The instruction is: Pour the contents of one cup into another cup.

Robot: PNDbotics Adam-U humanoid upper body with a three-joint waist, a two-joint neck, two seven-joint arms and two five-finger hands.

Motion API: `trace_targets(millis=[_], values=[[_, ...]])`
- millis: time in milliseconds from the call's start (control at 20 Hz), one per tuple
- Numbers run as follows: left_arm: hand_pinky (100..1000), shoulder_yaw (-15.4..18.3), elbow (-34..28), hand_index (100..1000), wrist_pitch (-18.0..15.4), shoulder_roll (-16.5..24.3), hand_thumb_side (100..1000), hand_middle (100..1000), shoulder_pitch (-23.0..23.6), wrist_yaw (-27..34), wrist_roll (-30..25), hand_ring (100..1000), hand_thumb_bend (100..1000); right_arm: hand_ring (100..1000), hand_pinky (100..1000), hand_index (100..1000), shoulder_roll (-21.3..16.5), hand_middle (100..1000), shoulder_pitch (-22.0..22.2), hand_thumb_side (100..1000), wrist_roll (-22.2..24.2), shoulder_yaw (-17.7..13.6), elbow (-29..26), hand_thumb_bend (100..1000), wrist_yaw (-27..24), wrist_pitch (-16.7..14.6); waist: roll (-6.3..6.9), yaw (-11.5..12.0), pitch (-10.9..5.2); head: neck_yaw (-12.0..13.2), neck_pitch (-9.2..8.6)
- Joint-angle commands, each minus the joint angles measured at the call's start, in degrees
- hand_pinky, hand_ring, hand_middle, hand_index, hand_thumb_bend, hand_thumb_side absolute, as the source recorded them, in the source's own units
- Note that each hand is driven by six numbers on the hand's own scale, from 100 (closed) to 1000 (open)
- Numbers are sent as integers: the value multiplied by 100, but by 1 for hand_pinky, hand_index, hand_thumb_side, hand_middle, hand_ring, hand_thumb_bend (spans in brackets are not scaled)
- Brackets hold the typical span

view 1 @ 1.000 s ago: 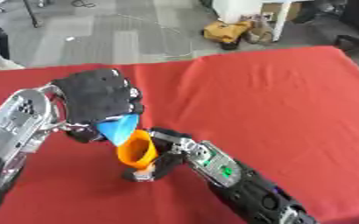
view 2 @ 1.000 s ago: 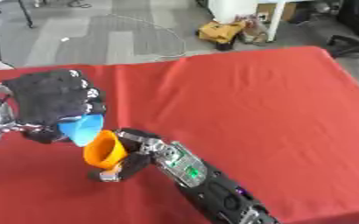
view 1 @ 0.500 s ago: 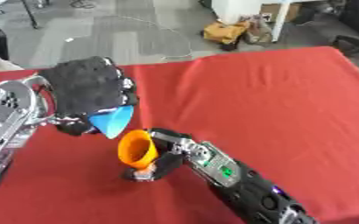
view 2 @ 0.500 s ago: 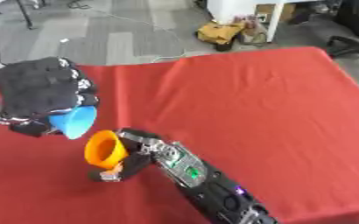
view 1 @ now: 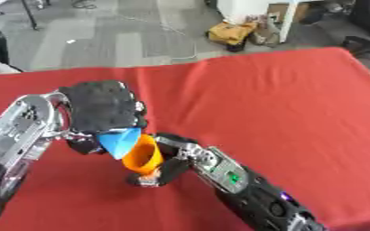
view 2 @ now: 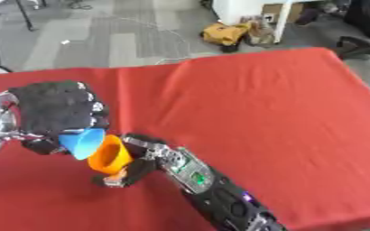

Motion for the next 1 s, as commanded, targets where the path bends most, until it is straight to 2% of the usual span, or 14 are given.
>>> trace_targets(millis=[50, 350, 550, 650, 750, 800, 950, 1000], values=[[475, 92, -63, 666, -29, 24, 100, 368, -74, 67, -76, 345, 570, 470, 573, 640, -5, 450, -74, 100, -19, -76, -62, 361, -42, -26, -6, -5, -114, -4, -48], [470, 435, -162, 663, 306, 43, 100, 368, 50, 225, 151, 344, 590, 483, 583, 640, -83, 455, -72, 100, -342, -323, 17, 363, -21, -57, -24, 5, -129, -8, -46], [460, 878, -219, 663, 651, 53, 100, 379, 258, 531, 472, 352, 614, 558, 661, 655, -219, 487, -101, 100, -700, -714, 156, 370, 87, -161, -54, -7, -147, -1, -55], [434, 1122, -283, 647, 839, 25, 100, 373, 400, 714, 659, 343, 635, 659, 738, 687, -295, 537, -101, 100, -888, -924, 240, 374, 167, -235, -70, -3, -151, 3, -57], [430, 1334, -360, 646, 1037, -7, 100, 373, 523, 912, 858, 343, 639, 677, 749, 691, -348, 546, -97, 100, -1087, -1080, 315, 375, 256, -310, -78, -1, -154, 8, -57], [406, 1373, -370, 630, 1139, -19, 100, 371, 566, 1013, 959, 335, 659, 742, 808, 724, -375, 589, -86, 100, -1189, -1115, 354, 383, 293, -336, -93, 1, -152, 7, -58], [396, 1730, -513, 624, 1429, -200, 100, 368, 913, 1303, 1249, 325, 658, 767, 836, 741, -604, 609, -36, 100, -1479, -1468, 532, 390, 406, -410, -127, 29, -159, -15, -51], [386, 1867, -562, 620, 1518, -239, 100, 364, 1017, 1392, 1338, 318, 656, 786, 859, 766, -658, 640, -21, 100, -1568, -1599, 586, 251, 466, -423, -134, 31, -159, -17, -51]])
